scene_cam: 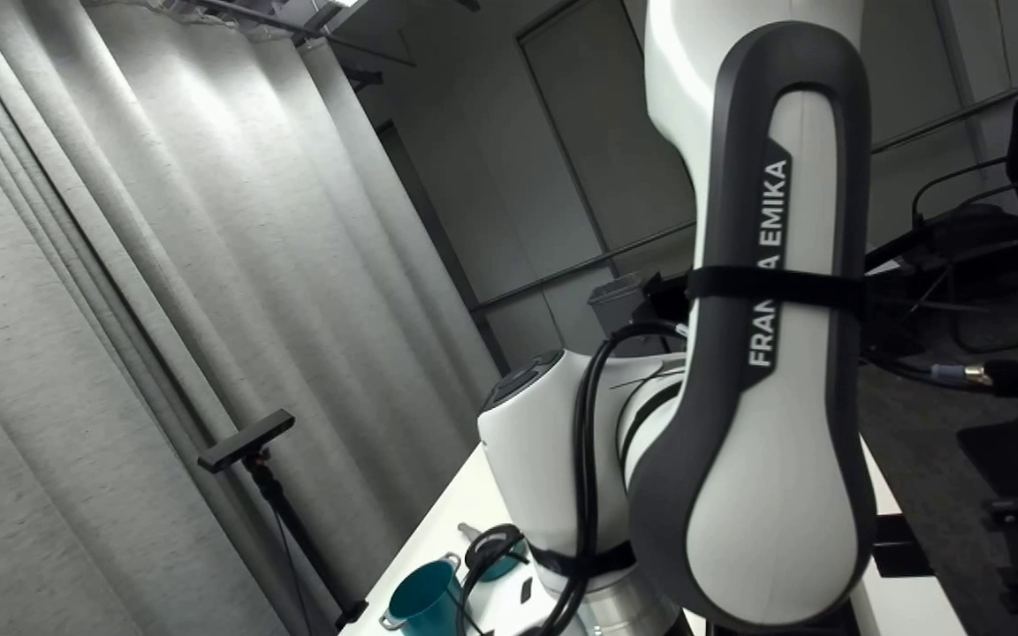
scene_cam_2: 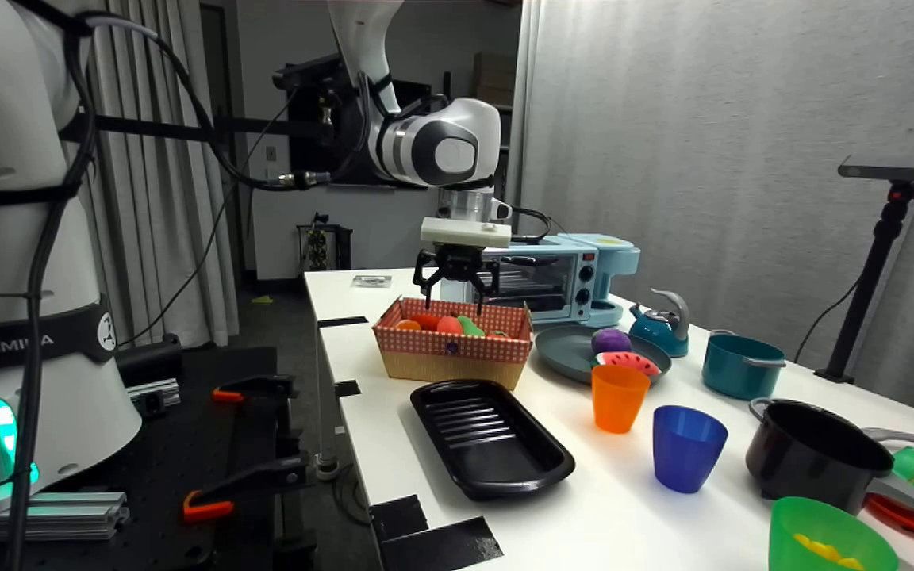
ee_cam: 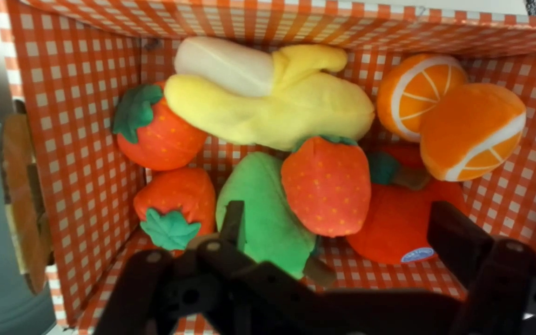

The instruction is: Pick up the red plush toy from the basket and put it in the orange cup.

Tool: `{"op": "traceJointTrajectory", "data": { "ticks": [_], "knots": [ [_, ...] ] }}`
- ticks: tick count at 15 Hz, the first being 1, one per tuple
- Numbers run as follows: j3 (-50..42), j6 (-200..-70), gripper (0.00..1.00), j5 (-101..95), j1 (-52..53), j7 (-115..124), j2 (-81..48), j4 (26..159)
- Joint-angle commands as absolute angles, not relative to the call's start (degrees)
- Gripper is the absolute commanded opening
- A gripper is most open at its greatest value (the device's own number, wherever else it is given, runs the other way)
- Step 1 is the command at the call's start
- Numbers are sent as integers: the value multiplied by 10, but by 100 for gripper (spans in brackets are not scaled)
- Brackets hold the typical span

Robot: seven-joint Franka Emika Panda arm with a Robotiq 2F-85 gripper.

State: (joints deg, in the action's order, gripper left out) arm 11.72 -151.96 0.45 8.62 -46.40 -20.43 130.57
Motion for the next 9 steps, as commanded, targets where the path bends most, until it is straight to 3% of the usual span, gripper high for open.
{"op": "traceJointTrajectory", "data": {
  "ticks": [1,9],
  "knots": [
    [131,-1530,100,-9,71,-453,-228,1286],
    [130,-1531,100,-15,64,-455,-251,1268]
  ]
}}
